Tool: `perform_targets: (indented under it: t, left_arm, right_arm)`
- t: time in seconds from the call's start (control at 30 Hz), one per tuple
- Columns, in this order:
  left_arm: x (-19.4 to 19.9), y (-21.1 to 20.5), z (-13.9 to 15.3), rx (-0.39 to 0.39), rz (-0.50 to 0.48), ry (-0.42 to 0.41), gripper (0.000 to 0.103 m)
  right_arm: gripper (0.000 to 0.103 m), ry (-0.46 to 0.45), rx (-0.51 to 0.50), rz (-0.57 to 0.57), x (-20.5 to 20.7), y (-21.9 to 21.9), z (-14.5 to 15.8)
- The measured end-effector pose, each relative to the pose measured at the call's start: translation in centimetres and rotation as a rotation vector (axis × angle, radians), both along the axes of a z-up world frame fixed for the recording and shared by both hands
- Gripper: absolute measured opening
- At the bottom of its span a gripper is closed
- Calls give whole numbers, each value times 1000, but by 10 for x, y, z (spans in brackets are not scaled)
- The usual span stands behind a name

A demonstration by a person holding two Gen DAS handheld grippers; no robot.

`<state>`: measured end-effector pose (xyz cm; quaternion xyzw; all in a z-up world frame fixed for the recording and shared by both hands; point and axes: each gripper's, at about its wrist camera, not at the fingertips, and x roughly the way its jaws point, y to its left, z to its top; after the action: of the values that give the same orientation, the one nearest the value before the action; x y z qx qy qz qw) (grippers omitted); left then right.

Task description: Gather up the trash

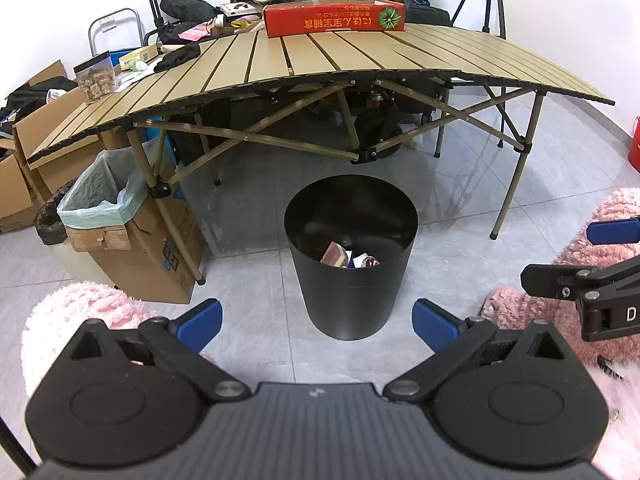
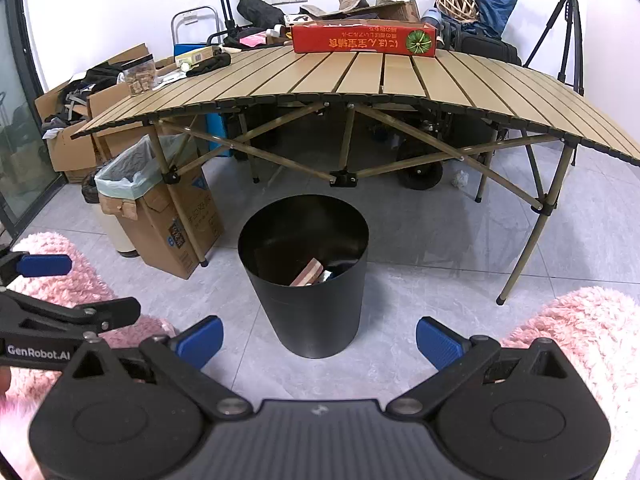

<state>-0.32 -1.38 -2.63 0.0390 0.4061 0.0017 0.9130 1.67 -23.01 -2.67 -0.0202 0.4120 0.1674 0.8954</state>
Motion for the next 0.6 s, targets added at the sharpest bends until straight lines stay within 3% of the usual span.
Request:
perform_targets:
  t: [0.6]
  left_arm:
    - [-1, -1, 1, -2, 0, -4, 103]
  right_arm:
    - [103, -1, -1, 0, 0, 0, 0]
